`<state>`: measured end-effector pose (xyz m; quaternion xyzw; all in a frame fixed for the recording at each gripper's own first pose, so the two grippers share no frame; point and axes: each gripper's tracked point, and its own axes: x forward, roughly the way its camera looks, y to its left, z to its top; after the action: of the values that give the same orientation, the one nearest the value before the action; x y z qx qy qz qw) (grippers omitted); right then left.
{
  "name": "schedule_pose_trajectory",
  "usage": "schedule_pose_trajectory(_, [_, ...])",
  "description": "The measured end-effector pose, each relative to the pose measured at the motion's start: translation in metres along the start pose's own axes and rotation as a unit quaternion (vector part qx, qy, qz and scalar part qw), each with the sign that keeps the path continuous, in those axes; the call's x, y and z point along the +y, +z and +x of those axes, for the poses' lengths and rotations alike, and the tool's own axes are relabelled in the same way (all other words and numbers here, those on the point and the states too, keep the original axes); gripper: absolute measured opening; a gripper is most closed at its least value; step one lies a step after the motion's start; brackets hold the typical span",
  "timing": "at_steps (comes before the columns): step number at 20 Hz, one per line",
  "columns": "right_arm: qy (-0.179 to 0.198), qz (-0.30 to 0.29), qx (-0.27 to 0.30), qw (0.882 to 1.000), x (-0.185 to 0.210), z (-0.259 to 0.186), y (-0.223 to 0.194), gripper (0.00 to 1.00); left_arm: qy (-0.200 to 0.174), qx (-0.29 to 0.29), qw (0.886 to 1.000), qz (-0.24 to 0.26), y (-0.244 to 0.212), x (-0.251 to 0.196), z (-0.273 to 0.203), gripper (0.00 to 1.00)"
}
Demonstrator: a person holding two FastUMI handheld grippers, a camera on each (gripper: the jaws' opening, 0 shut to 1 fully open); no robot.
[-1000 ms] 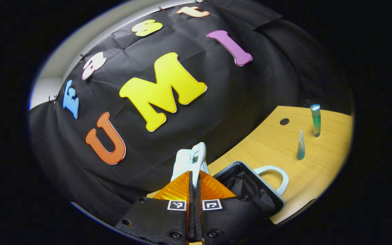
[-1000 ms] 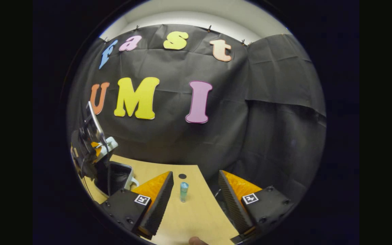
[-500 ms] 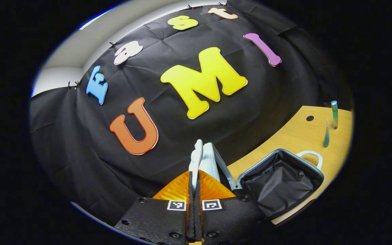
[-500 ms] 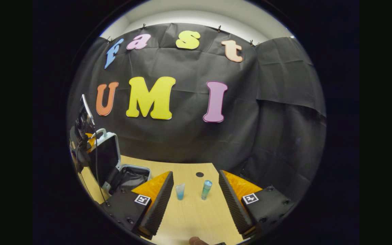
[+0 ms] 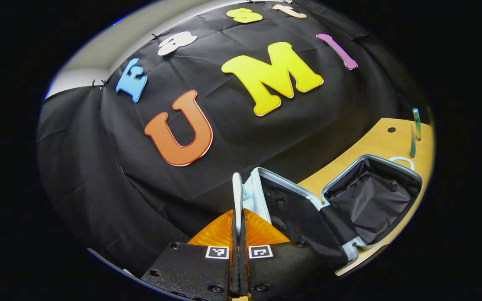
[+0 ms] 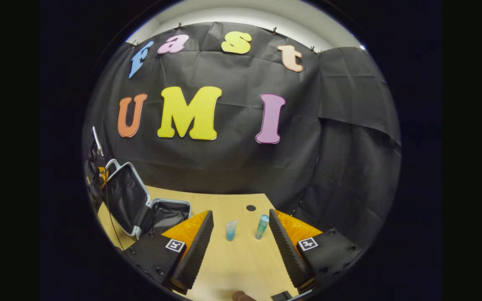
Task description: First open the suitcase, pack the skin care products into it, and then close the suitcase.
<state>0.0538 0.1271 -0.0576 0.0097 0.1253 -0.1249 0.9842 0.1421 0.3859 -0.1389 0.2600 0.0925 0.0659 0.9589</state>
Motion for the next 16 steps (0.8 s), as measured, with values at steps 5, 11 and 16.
schedule_pose_trajectory(5, [-0.018,0.002,0.024,1.0,-0.008,0.003,-0.013,0.8,-0.018,0.042,0.998,-0.037,-0.072,0.016,0.036,0.03])
schedule_pose_trajectory(11, [-0.035,-0.018,0.049,0.998,-0.023,-0.001,-0.038,0.8,-0.042,0.096,0.99,-0.095,-0.148,0.005,0.053,0.03])
schedule_pose_trajectory(16, [-0.033,-0.035,0.055,0.997,-0.022,0.004,-0.041,0.8,-0.07,0.133,0.981,-0.121,-0.188,-0.013,0.062,0.03])
